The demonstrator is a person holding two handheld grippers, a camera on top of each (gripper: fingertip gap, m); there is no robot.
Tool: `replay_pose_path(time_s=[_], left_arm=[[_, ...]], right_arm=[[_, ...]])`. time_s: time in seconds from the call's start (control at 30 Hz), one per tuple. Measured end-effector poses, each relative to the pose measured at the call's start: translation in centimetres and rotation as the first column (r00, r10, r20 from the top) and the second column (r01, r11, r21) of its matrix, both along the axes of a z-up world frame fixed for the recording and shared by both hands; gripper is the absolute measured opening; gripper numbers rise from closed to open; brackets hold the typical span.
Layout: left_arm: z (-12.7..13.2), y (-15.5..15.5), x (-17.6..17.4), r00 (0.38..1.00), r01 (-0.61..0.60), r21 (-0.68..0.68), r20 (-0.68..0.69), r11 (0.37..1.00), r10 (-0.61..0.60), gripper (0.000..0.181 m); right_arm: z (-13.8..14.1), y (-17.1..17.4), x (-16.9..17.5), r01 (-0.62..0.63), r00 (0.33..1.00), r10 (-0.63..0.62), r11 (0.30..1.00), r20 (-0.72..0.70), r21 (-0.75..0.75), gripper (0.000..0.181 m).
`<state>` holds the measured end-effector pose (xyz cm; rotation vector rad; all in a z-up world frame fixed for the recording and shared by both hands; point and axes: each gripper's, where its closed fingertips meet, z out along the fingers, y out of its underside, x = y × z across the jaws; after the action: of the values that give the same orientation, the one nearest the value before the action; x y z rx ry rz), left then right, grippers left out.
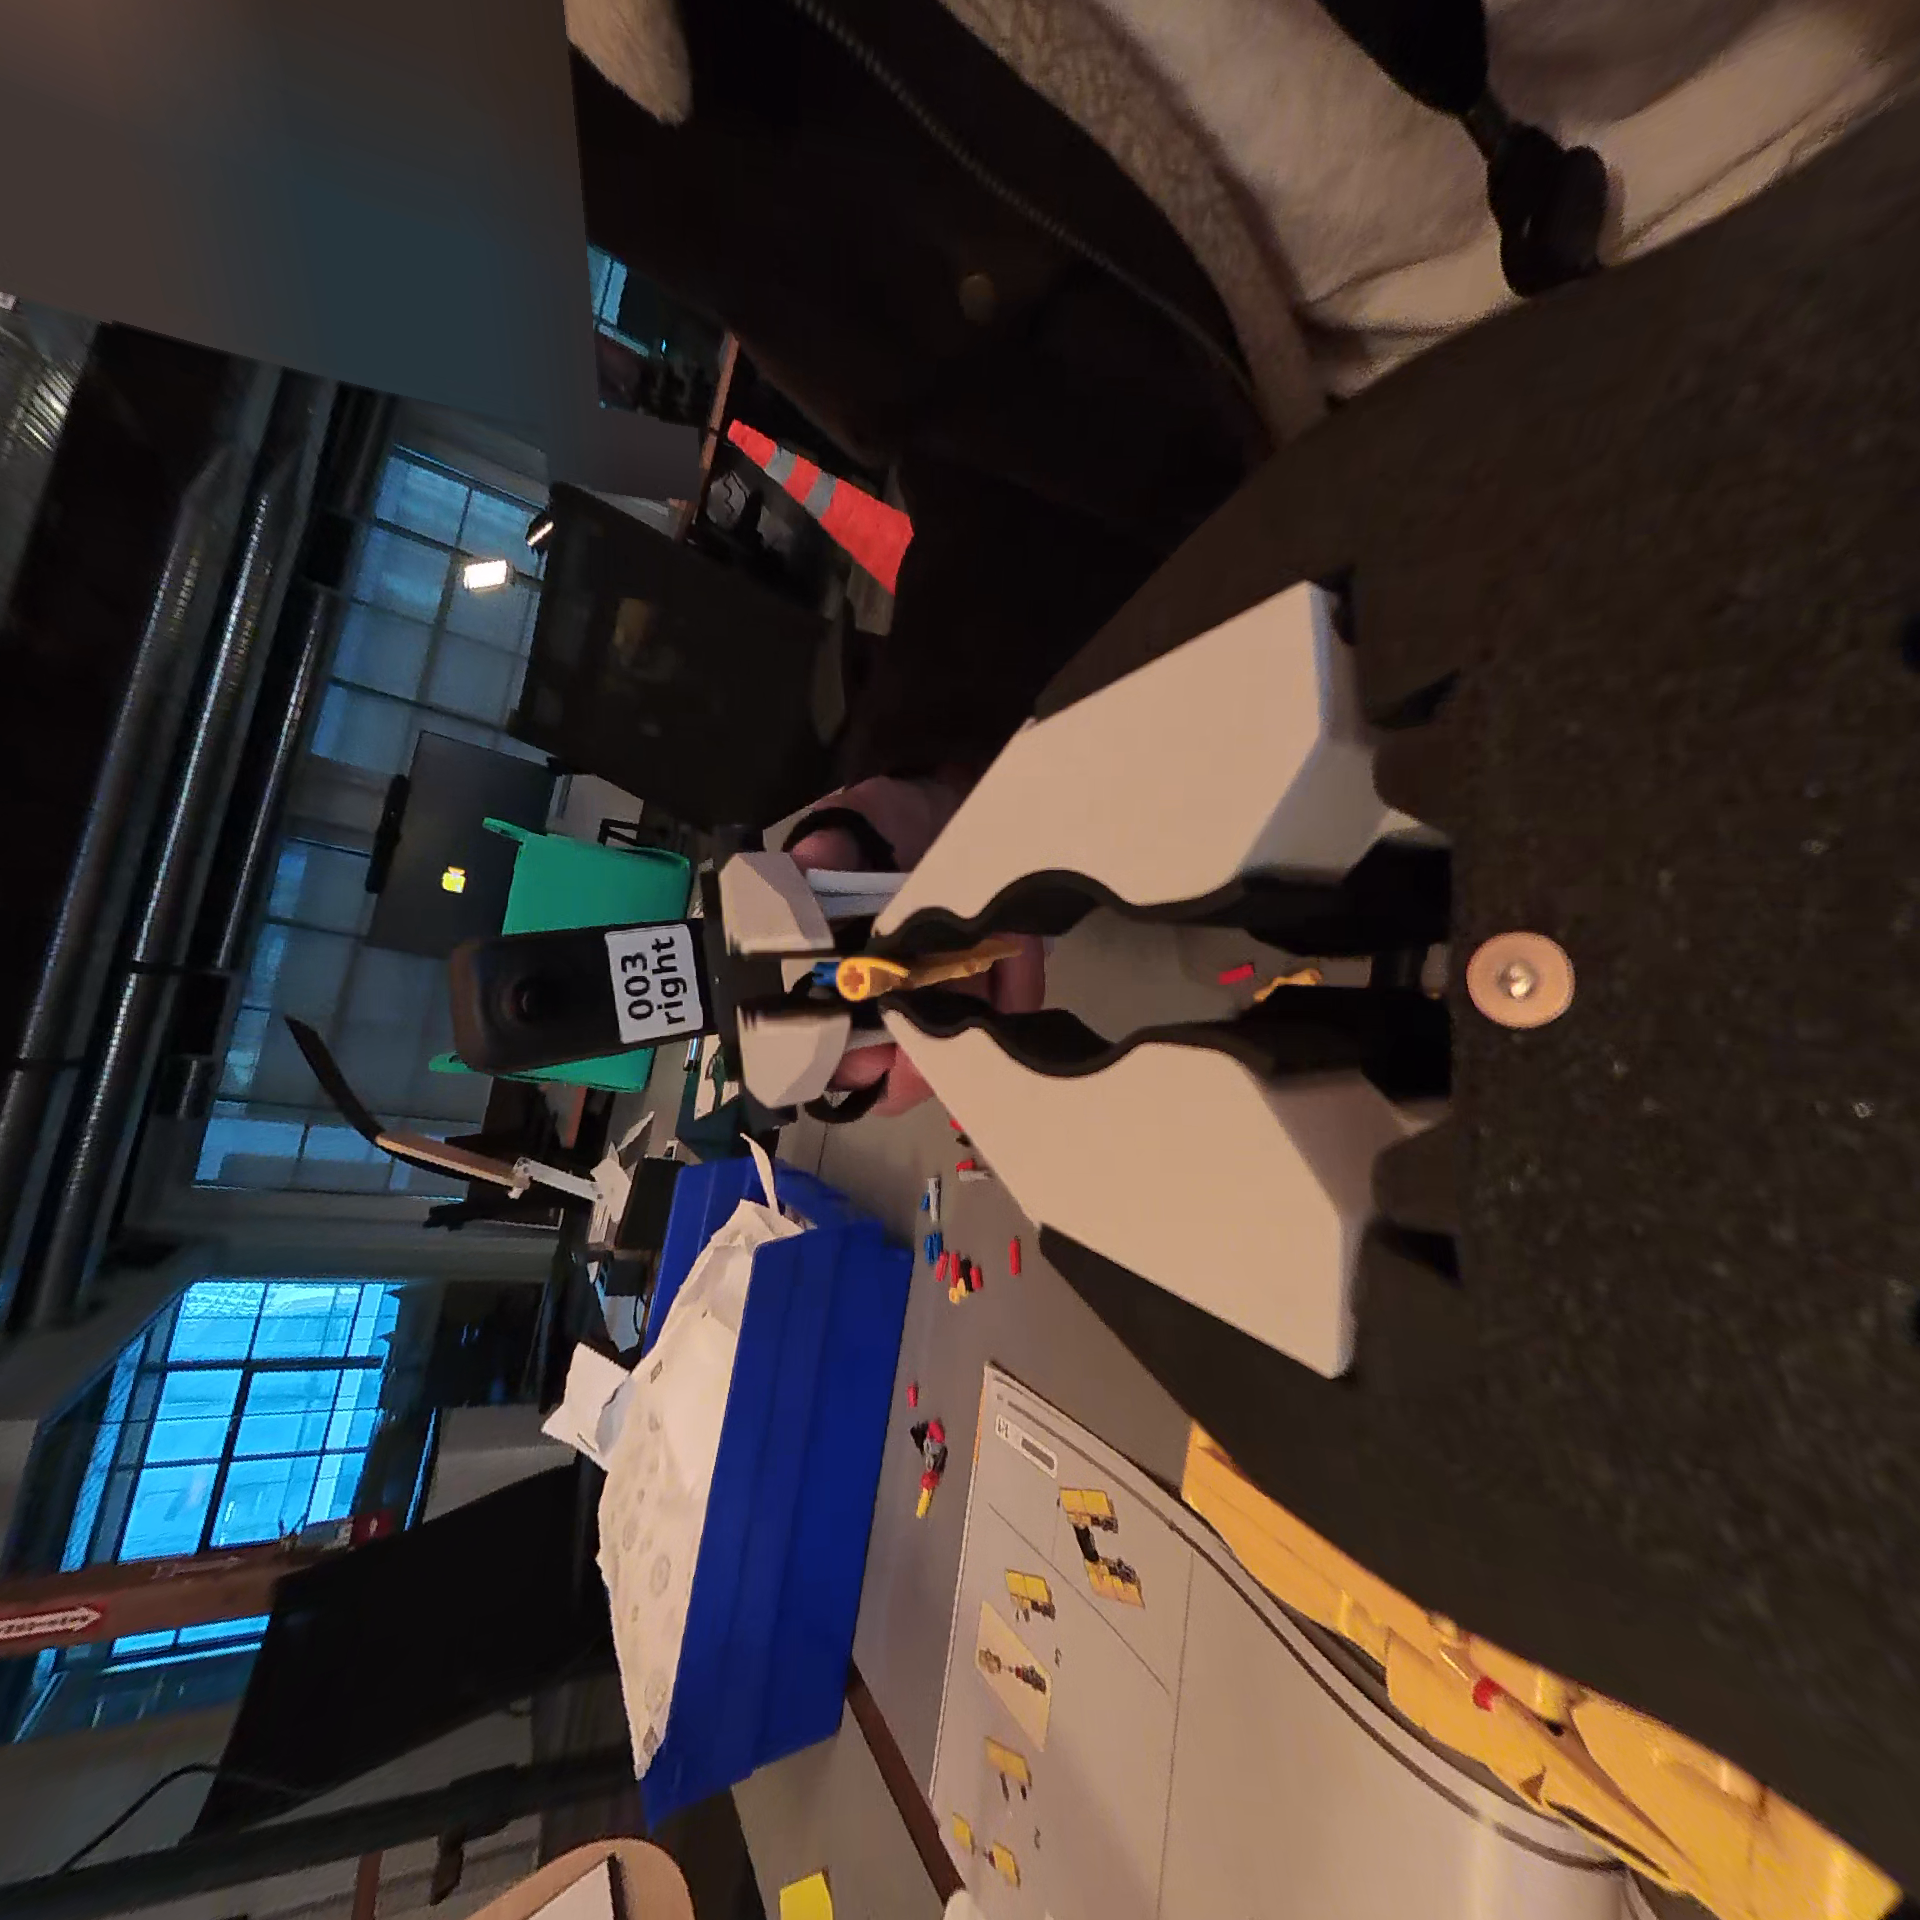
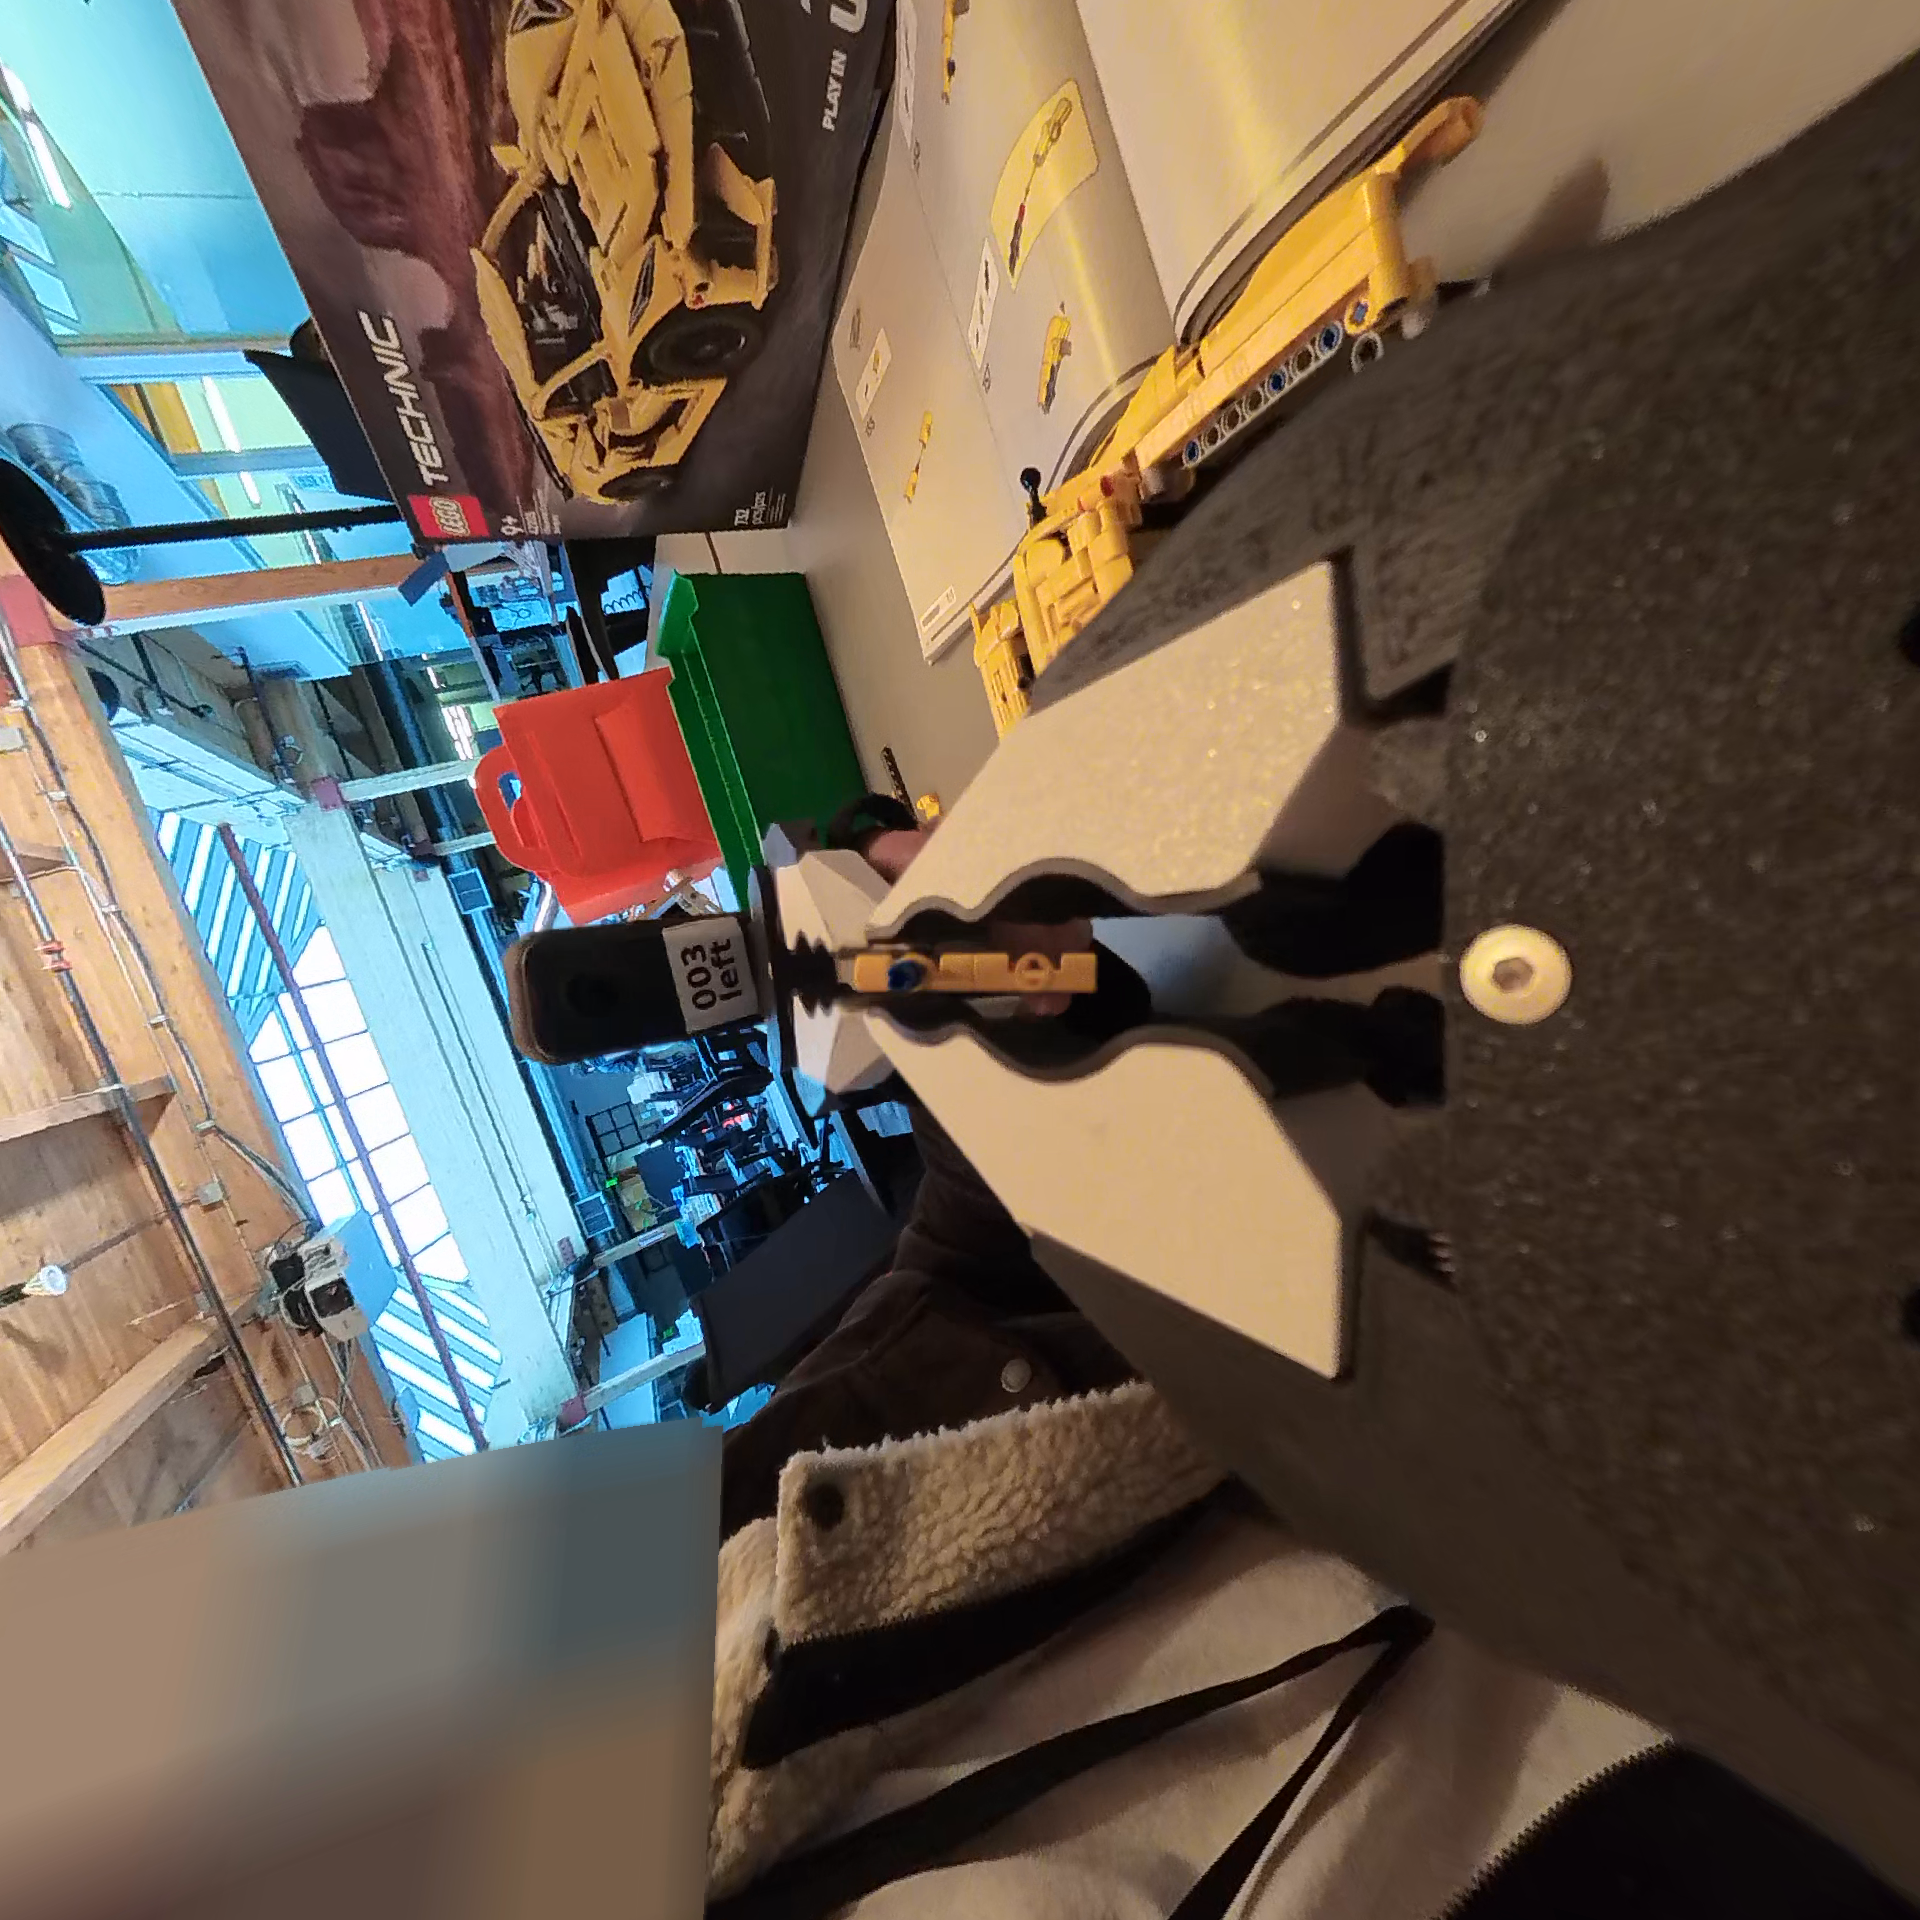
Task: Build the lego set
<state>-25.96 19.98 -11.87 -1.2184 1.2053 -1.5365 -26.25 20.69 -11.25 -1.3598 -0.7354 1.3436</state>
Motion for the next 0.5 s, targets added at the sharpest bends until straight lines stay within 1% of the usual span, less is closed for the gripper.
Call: replay_pose_path(time_s=[0.03,0.07,0.2,0.5], left_arm=[[-0.06,0.01,0.04,1.0,-0.003,0.001,-0.003,1.0,0.003,0.006],[-0.11,0.02,0.08,1.0,-0.006,0.002,-0.004,1.0,0.006,0.006],[0.11,-0.12,0.05,1.0,-0.003,-0.005,0.014,1.0,0.003,0.006],[0.06,-0.15,0.12,1.0,-0.008,0.006,0.009,1.0,0.008,0.006]], right_arm=[[-0.03,-0.05,-0.04,-0.001,1.0,0.001,1.0,0.004,0.002,0.004],[-0.07,0.0,-0.02,0.006,1.0,-0.006,1.0,0.01,0.008,0.004],[0.07,-0.18,-0.01,-0.015,1.0,0.015,1.0,-0.008,-0.006,0.004],[-0.04,0.02,0.05,0.0,1.0,0.0,1.0,0.002,-0.002,0.008]])
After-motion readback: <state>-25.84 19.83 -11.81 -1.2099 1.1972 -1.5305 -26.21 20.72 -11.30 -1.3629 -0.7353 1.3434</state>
